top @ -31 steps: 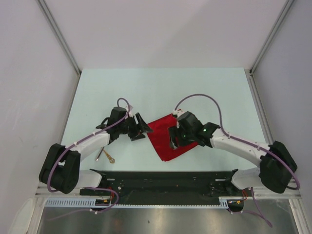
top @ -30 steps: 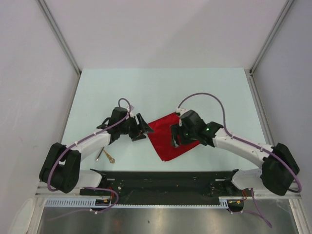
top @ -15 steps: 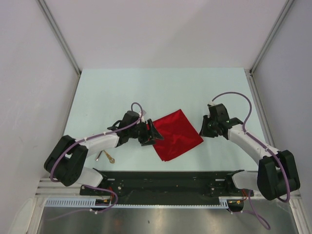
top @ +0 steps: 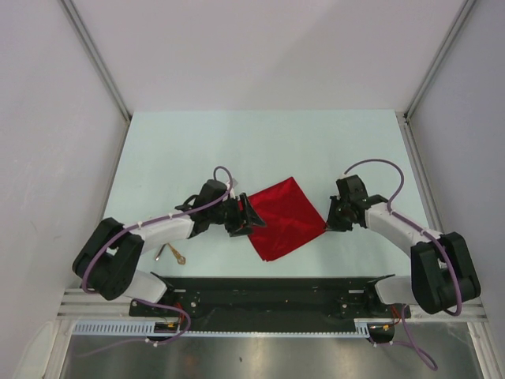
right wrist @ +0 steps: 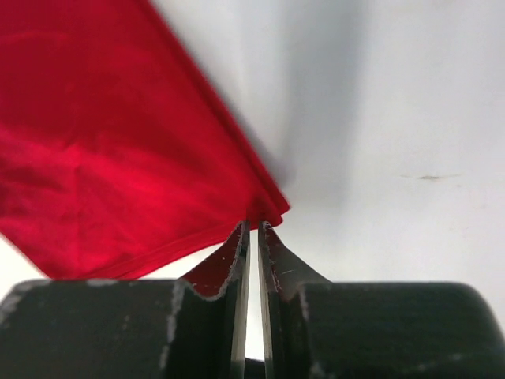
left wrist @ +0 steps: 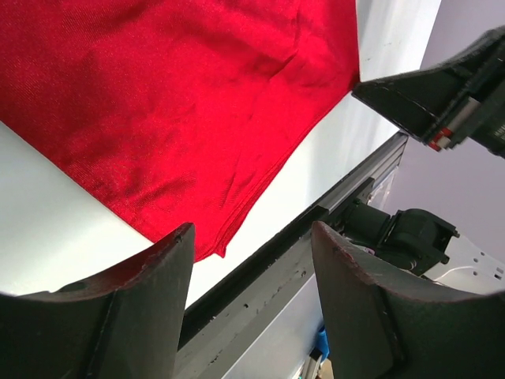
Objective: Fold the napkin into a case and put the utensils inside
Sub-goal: Rotate the lower triangle-folded napkin at the center of the board.
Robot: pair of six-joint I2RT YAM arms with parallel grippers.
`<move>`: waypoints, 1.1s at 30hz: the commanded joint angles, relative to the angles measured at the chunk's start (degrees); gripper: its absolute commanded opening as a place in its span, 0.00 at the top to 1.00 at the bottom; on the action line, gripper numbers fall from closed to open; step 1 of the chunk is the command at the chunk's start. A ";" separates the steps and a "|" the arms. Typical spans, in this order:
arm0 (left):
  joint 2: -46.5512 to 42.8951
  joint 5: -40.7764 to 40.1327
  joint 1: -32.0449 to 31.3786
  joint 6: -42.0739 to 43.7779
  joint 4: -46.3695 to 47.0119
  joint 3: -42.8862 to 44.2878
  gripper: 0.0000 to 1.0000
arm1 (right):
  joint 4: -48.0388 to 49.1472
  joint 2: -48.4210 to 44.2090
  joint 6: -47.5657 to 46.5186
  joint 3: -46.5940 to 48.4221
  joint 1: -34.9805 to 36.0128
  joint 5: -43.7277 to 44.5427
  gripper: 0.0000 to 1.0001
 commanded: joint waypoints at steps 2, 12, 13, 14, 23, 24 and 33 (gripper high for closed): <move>-1.60 0.27 -0.48 0.17 0.33 2.27 0.32 | 1.87 4.14 2.95 0.55 -1.52 8.02 0.87; -8.19 -6.23 -0.30 4.39 -7.93 3.15 0.25 | 1.00 9.68 1.37 4.59 -2.75 16.74 0.83; -8.71 -6.85 -0.30 4.66 -8.89 3.06 0.24 | 0.47 8.99 1.19 5.29 -2.40 18.49 0.82; -9.76 -7.55 -0.30 5.09 -9.33 2.88 0.22 | -1.02 8.28 1.02 5.73 -2.14 19.72 0.82; -11.53 -10.46 1.19 6.50 -12.15 3.06 0.18 | -8.41 -1.91 -3.81 9.86 11.89 27.03 0.49; -11.97 -10.54 1.46 6.50 -12.41 3.15 0.18 | -8.50 -2.35 -5.04 9.87 14.28 24.85 0.43; -17.15 -12.57 2.95 6.24 -14.70 2.71 0.19 | -5.78 -0.34 -11.29 11.54 35.30 10.95 0.18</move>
